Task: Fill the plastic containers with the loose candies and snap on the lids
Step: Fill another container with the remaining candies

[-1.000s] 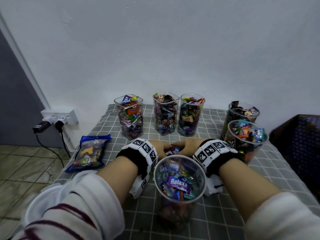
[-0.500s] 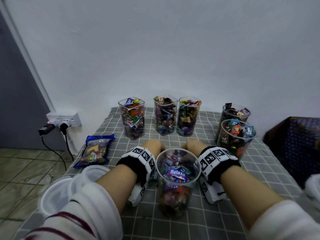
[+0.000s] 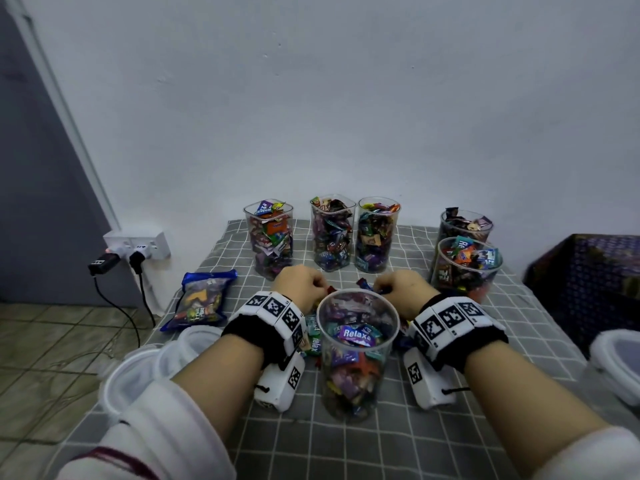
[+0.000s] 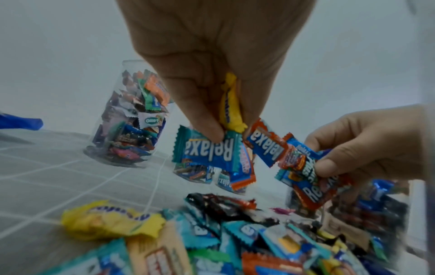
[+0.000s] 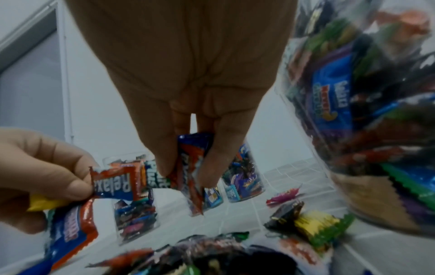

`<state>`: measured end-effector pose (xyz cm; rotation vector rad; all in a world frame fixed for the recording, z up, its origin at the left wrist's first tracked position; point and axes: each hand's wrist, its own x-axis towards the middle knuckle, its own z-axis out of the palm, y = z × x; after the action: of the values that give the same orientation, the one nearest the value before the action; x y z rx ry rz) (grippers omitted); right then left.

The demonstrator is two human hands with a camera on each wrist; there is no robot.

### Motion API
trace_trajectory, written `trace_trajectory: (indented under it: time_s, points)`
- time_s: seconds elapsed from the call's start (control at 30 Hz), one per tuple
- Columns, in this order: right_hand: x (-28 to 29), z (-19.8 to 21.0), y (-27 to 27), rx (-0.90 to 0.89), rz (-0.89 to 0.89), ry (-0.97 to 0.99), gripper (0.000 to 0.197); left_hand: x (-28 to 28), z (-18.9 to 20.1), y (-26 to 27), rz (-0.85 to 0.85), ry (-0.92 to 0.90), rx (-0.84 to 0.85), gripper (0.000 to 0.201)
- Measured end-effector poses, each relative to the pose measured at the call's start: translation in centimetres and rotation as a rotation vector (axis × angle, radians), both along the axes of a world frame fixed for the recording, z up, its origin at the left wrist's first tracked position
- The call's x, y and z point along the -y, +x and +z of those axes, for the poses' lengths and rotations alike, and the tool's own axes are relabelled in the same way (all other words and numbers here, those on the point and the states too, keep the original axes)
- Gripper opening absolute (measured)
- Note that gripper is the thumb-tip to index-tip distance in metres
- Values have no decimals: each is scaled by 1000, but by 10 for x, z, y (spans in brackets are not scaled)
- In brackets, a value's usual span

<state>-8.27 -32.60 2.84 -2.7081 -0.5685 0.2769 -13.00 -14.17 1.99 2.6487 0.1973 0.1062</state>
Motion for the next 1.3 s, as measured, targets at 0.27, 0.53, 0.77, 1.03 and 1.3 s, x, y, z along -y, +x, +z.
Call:
trace_trajectory:
  time_s: [0.27, 0.53, 0.77, 1.03, 1.3]
  points:
    - [9, 21, -16, 44, -58, 235, 13, 2, 11, -13, 88, -231, 164, 7]
    - [18, 54, -44, 47, -4, 513, 25, -1, 13, -23, 104, -440, 207, 19]
    - [18, 69, -76, 160, 123, 507, 21, 0, 17, -31, 102, -494, 247, 17]
    - [12, 72, -103, 235, 254, 313, 22, 1, 20, -35, 102, -511, 279, 26]
    - [14, 65, -111, 204, 246, 338, 38, -1, 25, -41, 119, -548, 322, 30]
